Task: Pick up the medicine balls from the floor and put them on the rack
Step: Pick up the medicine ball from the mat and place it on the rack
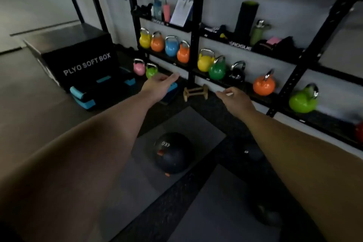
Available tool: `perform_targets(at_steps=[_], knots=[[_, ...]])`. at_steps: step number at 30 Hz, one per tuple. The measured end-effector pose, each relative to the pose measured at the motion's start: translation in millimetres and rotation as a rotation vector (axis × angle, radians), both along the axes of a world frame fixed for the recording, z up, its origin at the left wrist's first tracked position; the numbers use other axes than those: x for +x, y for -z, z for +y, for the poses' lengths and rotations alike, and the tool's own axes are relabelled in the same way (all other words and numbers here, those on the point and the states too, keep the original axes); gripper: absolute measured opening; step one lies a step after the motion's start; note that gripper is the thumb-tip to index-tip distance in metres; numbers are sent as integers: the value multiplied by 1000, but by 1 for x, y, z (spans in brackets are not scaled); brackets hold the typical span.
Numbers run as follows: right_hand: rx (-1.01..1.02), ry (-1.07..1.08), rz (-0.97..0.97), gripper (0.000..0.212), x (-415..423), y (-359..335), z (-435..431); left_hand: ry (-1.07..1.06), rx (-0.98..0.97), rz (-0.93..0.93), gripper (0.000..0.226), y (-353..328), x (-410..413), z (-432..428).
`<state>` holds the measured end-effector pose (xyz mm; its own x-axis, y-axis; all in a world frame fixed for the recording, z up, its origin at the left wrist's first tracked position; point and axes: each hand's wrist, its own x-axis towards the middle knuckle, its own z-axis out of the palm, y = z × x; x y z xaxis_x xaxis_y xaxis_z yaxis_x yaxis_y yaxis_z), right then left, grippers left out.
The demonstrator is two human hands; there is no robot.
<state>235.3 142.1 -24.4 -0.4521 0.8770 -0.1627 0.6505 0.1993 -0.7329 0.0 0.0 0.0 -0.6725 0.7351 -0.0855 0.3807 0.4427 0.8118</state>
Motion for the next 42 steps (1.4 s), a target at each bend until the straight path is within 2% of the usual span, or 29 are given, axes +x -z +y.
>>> perform_targets(at_steps=[2, 5, 8, 15, 19, 22, 25, 29, 38, 42], knots=[[-42, -3, -29, 54, -27, 23, 10, -40, -34, -18, 71, 23, -24, 10], [-162, -35, -107, 59, -64, 75, 21, -30, -118, -86, 57, 73, -48, 21], [-194, -55, -133, 66, -97, 144, 45, -54, -171, -110, 48, 131, -71, 40], [-303, -164, -150, 62, -150, 295, 106, -117, -286, -218, 60, 283, -126, 106], [-275, -220, -248, 73, -169, 371, 146, -118, -357, -220, 65, 356, -151, 151], [-236, -257, -298, 88, -188, 424, 171, -117, -395, -192, 52, 412, -167, 177], [-174, -290, -324, 87, -207, 480, 188, -127, -392, -171, 44, 473, -181, 194], [-130, -277, -340, 101, -226, 553, 194, -166, -453, -216, 71, 563, -203, 194], [-204, -267, -382, 111, -265, 674, 195, -182, -541, -328, 102, 700, -255, 191], [-180, -243, -411, 109, -287, 707, 213, -181, -514, -374, 143, 738, -281, 203]])
